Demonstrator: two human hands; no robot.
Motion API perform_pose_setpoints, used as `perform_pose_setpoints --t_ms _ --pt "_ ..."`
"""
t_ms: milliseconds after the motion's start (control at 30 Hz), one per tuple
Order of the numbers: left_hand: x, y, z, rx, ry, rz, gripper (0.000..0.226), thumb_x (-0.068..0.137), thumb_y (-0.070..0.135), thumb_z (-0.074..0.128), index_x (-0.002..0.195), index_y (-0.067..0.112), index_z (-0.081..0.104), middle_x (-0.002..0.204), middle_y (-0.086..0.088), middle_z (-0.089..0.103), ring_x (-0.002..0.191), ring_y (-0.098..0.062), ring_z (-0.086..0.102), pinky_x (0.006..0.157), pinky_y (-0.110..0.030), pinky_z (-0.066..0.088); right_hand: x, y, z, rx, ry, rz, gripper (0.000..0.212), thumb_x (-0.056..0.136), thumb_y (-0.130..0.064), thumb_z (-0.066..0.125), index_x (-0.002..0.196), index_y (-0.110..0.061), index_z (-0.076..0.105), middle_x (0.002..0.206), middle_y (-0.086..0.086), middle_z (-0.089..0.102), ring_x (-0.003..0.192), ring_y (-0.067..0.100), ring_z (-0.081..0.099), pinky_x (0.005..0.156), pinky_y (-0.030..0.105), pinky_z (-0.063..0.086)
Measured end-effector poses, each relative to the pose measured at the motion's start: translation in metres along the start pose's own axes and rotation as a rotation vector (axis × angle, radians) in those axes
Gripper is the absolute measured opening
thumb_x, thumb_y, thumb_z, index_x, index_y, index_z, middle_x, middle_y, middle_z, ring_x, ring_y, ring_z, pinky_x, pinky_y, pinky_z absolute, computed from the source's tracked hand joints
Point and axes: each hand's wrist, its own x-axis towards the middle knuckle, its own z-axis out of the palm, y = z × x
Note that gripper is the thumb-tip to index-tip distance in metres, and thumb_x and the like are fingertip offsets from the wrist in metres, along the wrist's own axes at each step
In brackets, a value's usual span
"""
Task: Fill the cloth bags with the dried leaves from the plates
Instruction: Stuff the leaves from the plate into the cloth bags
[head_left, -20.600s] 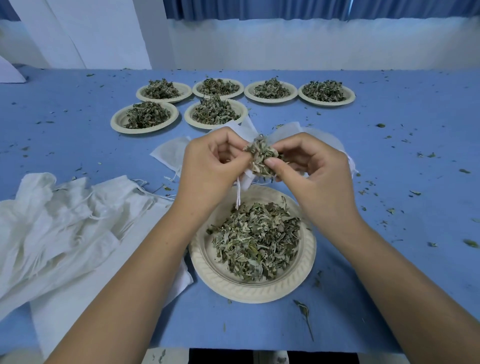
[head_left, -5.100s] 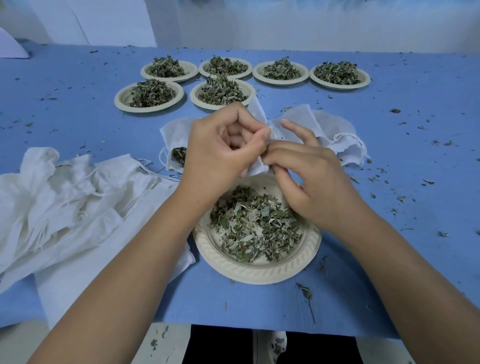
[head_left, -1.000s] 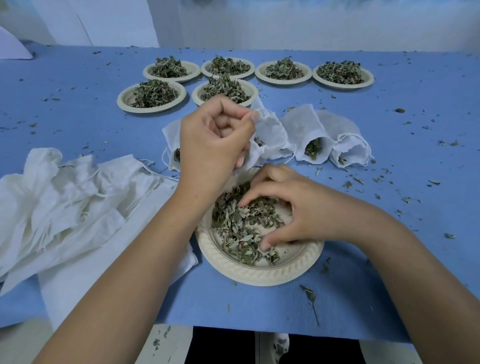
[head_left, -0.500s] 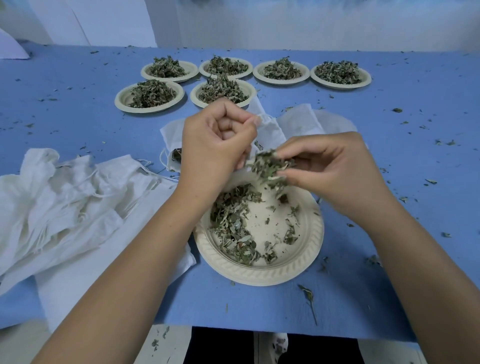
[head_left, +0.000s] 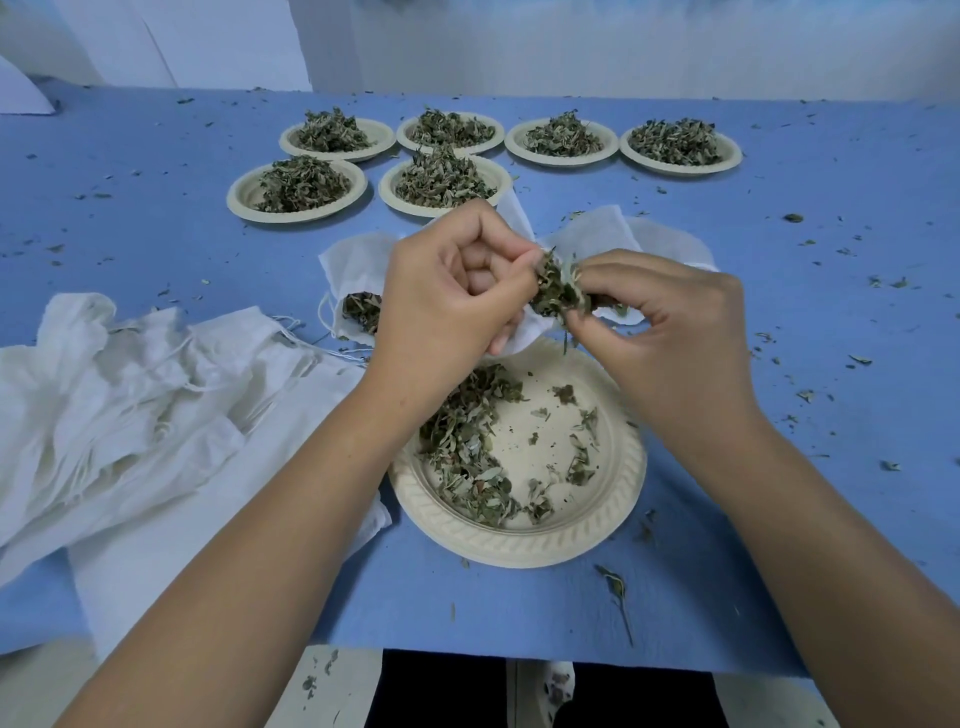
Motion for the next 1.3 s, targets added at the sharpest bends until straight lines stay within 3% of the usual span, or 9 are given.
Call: perform_pose_setpoints --t_ms 167,233,367,467,767,900,1067,1200,1300 --pt "-0.002 0.0 0.001 0.053 -0.011 0.046 0.019 0.09 0.001 0.063 0.077 0.014 0.057 0.05 0.003 0.054 0.035 -0.005 0.048 0.043 -0.015 0.039 0.0 0.003 0.002 -0.131 -0.126 -0.123 0.013 0.075 0.013 0.062 0.076 0.001 0.068 0.072 0.011 0.065 0.065 0.026 0.06 0.06 0.036 0.047" --pt "-0.002 0.0 0.001 0.06 0.007 0.044 0.019 0.09 0.001 0.063 0.077 0.014 0.056 0.051 0.006 0.055 0.035 -0.006 0.048 0.042 -0.016 0.04 0.0 0.003 -0.002 -0.09 -0.193 -0.071 0.01 0.078 0.006 0.065 0.086 -0.001 0.066 0.08 0.008 0.064 0.072 0.021 0.059 0.066 0.032 0.047" --pt "-0.001 -0.001 0.0 0.083 0.03 0.037 0.02 0.09 0.002 0.062 0.076 0.015 0.056 0.051 0.008 0.056 0.035 -0.008 0.049 0.041 -0.019 0.041 0.002 0.002 -0.008 0.14 -0.275 0.19 0.035 0.081 -0.005 0.071 0.104 -0.02 0.05 0.101 -0.005 0.056 0.096 0.011 0.059 0.087 0.028 0.05" --pt "-0.001 -0.001 0.0 0.09 0.019 0.045 0.02 0.089 0.002 0.061 0.076 0.017 0.056 0.051 0.009 0.056 0.035 -0.007 0.049 0.04 -0.02 0.041 0.004 0.0 -0.01 0.202 -0.252 0.122 0.038 0.079 -0.002 0.071 0.109 -0.018 0.053 0.108 -0.001 0.053 0.1 0.018 0.06 0.085 0.034 0.054" --pt "-0.003 0.001 0.002 0.056 0.002 0.047 0.019 0.09 0.002 0.064 0.077 0.014 0.057 0.05 0.003 0.055 0.036 -0.008 0.05 0.042 -0.018 0.04 -0.002 -0.004 -0.001 0.086 -0.033 -0.002 0.015 0.08 0.008 0.07 0.091 -0.001 0.073 0.085 0.008 0.069 0.075 0.015 0.064 0.07 0.021 0.054" --pt "-0.005 0.001 0.005 0.093 -0.036 0.052 0.018 0.089 0.001 0.065 0.077 0.012 0.058 0.053 0.0 0.055 0.037 -0.011 0.05 0.041 -0.021 0.042 -0.003 -0.002 0.005 -0.09 -0.154 -0.012 0.013 0.079 0.009 0.065 0.082 0.0 0.073 0.079 0.01 0.068 0.066 0.024 0.062 0.064 0.033 0.047" --pt "-0.002 0.0 0.002 0.072 0.051 0.01 0.018 0.09 0.004 0.065 0.076 0.012 0.058 0.052 0.005 0.055 0.037 -0.008 0.049 0.042 -0.021 0.04 0.003 0.0 -0.008 0.094 -0.216 0.123 0.025 0.085 0.003 0.066 0.108 -0.004 0.061 0.108 0.004 0.052 0.088 0.011 0.064 0.082 0.019 0.054" --pt "-0.004 0.001 0.005 0.066 0.02 0.011 0.017 0.09 0.004 0.065 0.076 0.012 0.058 0.052 0.007 0.057 0.036 -0.008 0.05 0.042 -0.02 0.041 0.002 -0.004 -0.007 0.079 -0.092 0.013 0.004 0.083 0.004 0.069 0.087 0.001 0.067 0.085 0.008 0.063 0.076 0.013 0.065 0.071 0.025 0.056" --pt "-0.005 0.002 0.004 0.027 -0.002 0.028 0.017 0.09 0.002 0.064 0.077 0.012 0.058 0.053 0.003 0.059 0.036 -0.008 0.049 0.042 -0.019 0.04 -0.001 -0.004 -0.001 -0.022 -0.196 -0.072 0.01 0.084 0.007 0.063 0.084 0.0 0.069 0.081 0.007 0.066 0.07 0.02 0.062 0.067 0.029 0.049"
